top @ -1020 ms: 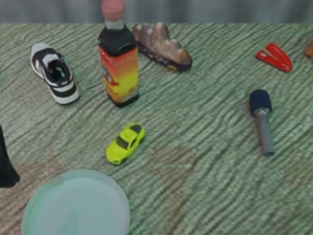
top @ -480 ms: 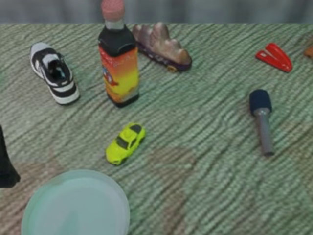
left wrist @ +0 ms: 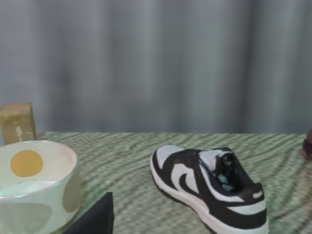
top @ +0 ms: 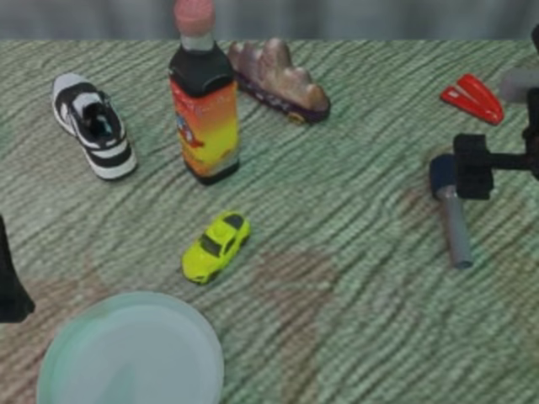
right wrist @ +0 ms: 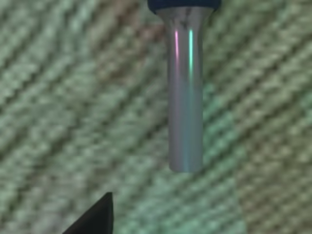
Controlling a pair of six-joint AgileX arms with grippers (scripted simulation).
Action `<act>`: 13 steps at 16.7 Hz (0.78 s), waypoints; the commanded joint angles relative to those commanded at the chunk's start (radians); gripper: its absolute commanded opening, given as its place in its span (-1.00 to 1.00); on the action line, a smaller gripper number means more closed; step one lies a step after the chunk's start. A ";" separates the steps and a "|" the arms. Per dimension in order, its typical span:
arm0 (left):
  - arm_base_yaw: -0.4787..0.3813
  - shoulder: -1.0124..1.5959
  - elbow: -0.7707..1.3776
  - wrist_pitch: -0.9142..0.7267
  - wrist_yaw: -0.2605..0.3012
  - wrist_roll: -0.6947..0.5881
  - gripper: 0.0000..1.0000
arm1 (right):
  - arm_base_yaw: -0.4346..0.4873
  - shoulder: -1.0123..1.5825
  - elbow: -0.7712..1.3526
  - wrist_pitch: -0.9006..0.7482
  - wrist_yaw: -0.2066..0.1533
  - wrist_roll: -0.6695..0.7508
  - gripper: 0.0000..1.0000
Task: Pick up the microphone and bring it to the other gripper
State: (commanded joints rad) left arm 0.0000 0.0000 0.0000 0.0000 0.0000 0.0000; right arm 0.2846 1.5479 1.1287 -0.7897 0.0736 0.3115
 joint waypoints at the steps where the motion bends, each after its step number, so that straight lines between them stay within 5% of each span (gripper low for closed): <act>1: 0.000 0.000 0.000 0.000 0.000 0.000 1.00 | 0.013 0.079 0.053 -0.038 0.004 0.015 1.00; 6: 0.000 0.000 0.000 0.000 0.000 0.000 1.00 | 0.059 0.328 0.224 -0.166 0.016 0.062 1.00; 13: 0.000 0.000 0.000 0.000 0.000 0.000 1.00 | 0.059 0.353 0.237 -0.176 0.016 0.066 1.00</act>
State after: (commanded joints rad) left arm 0.0000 0.0000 0.0000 0.0000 0.0000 0.0000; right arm 0.3438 1.9011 1.3659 -0.9653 0.0896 0.3775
